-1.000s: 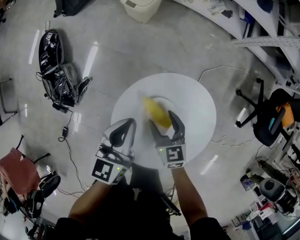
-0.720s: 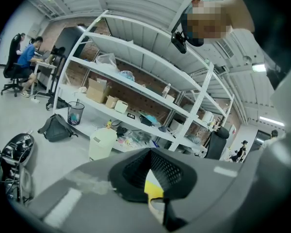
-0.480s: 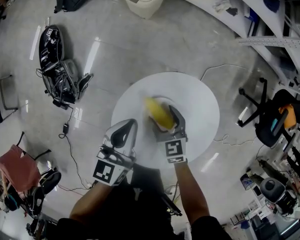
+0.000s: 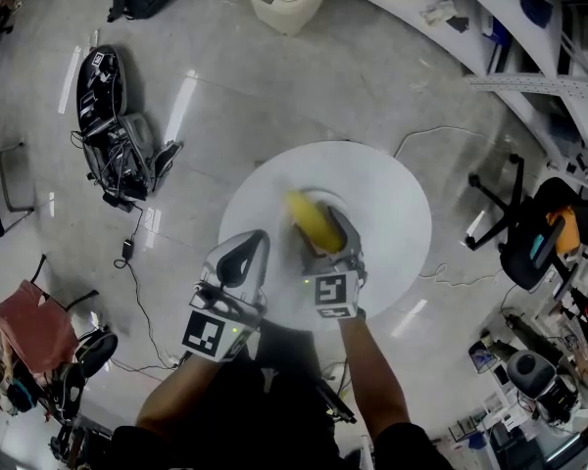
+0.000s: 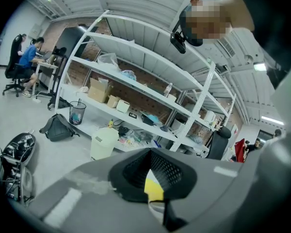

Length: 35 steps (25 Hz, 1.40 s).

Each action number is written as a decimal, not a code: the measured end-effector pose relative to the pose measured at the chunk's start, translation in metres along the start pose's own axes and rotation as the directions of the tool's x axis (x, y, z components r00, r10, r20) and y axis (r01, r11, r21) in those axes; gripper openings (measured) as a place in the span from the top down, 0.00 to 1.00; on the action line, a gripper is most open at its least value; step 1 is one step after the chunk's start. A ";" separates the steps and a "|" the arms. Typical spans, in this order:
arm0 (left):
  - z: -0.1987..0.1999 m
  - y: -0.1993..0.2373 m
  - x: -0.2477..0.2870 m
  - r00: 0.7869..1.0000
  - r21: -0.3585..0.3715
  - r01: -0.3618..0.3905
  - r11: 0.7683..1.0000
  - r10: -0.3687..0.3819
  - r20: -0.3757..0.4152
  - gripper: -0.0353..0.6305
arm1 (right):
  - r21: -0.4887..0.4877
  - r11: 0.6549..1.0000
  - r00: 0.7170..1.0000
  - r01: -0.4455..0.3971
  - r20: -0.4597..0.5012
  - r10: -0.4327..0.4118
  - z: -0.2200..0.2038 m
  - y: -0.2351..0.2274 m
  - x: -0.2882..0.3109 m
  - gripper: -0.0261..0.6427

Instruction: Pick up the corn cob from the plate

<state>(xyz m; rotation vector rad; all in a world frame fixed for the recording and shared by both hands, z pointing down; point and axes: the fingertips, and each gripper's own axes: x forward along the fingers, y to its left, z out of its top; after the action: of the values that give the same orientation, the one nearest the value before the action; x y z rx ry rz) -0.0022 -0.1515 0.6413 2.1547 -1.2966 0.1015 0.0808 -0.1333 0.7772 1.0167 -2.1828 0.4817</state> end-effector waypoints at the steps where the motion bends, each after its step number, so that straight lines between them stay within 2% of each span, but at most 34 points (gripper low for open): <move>1: 0.001 0.000 0.000 1.000 0.000 -0.001 1.000 0.001 0.001 0.94 | -0.022 1.000 1.000 0.017 -0.003 -0.017 -0.001 -0.001 0.000 0.52; 4: 0.003 0.000 -0.001 1.000 0.005 0.005 1.000 -0.005 0.013 0.94 | -0.068 0.997 0.999 0.033 -0.027 -0.035 -0.008 0.001 0.002 0.55; 9: 0.012 -0.003 -0.005 0.998 0.006 0.021 1.000 -0.021 0.057 0.94 | -0.058 0.998 0.998 0.024 -0.050 -0.027 -0.009 0.000 0.003 0.56; 13: 0.010 -0.004 -0.012 0.999 0.022 0.026 0.999 -0.027 0.043 0.94 | -0.025 0.999 0.998 0.044 -0.052 -0.045 -0.010 0.000 0.003 0.57; 17: 0.009 0.000 -0.020 1.000 0.011 -0.001 1.000 0.001 0.025 0.94 | 0.012 0.998 0.997 0.064 -0.035 -0.063 -0.011 -0.001 0.001 0.58; 23: 0.013 0.007 -0.032 0.999 0.012 -0.009 1.000 0.009 0.035 0.94 | 0.094 0.992 0.996 0.089 -0.024 -0.088 -0.006 -0.004 -0.003 0.58; 35: 0.020 0.002 -0.046 0.999 0.021 0.007 1.000 -0.008 0.053 0.94 | 0.157 0.980 0.993 0.119 -0.004 -0.120 -0.002 -0.001 -0.018 0.58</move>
<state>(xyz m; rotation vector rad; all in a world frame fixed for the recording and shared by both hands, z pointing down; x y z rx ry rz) -0.0321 -0.1276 0.6091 2.1934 -1.3225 0.0556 0.0909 -0.1234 0.7662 1.2268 -2.0993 0.6029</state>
